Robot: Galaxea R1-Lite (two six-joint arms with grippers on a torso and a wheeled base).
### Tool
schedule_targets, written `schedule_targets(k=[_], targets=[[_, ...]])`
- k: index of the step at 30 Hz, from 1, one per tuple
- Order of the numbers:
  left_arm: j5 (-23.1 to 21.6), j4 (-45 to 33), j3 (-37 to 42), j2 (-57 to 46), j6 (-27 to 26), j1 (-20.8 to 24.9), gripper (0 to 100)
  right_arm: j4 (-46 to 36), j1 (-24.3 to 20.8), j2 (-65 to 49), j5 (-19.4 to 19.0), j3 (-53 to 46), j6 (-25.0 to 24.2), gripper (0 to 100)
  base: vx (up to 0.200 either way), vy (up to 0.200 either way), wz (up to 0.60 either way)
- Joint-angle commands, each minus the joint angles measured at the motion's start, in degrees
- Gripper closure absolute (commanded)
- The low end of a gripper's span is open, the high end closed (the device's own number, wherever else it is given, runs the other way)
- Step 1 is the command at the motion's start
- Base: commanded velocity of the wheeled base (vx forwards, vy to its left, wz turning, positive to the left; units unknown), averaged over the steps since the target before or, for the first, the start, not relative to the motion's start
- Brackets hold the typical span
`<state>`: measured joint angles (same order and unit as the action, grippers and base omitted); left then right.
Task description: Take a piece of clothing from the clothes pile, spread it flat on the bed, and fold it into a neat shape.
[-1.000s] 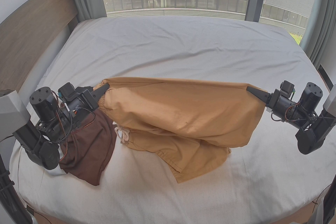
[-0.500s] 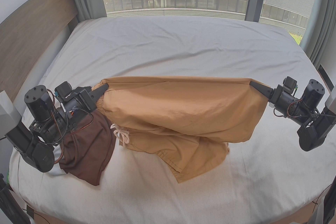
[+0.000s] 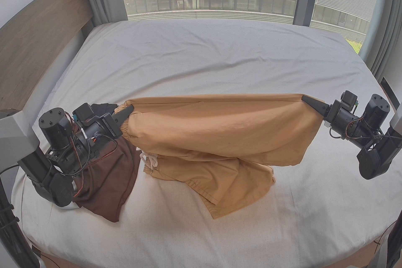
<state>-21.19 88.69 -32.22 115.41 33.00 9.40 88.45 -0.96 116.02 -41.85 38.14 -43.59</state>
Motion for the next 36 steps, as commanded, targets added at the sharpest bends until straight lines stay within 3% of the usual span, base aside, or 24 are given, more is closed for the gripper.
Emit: schedule_targets(k=[1,16,36], targets=[[0.3,0.0,-0.4,2.0,-0.1,-0.1,100,0.0,0.6,0.2,0.0,0.3,0.0,100,0.0,0.0,0.0],[0.4,0.0,-1.5,1.7,0.1,0.1,100,0.0,0.6,0.7,0.1,0.6,0.3,100,0.0,0.0,0.0],[7.8,-0.2,-18.5,14.5,1.0,1.7,100,-0.6,1.7,15.3,1.1,19.0,-0.6,100,0.0,0.0,0.0]])
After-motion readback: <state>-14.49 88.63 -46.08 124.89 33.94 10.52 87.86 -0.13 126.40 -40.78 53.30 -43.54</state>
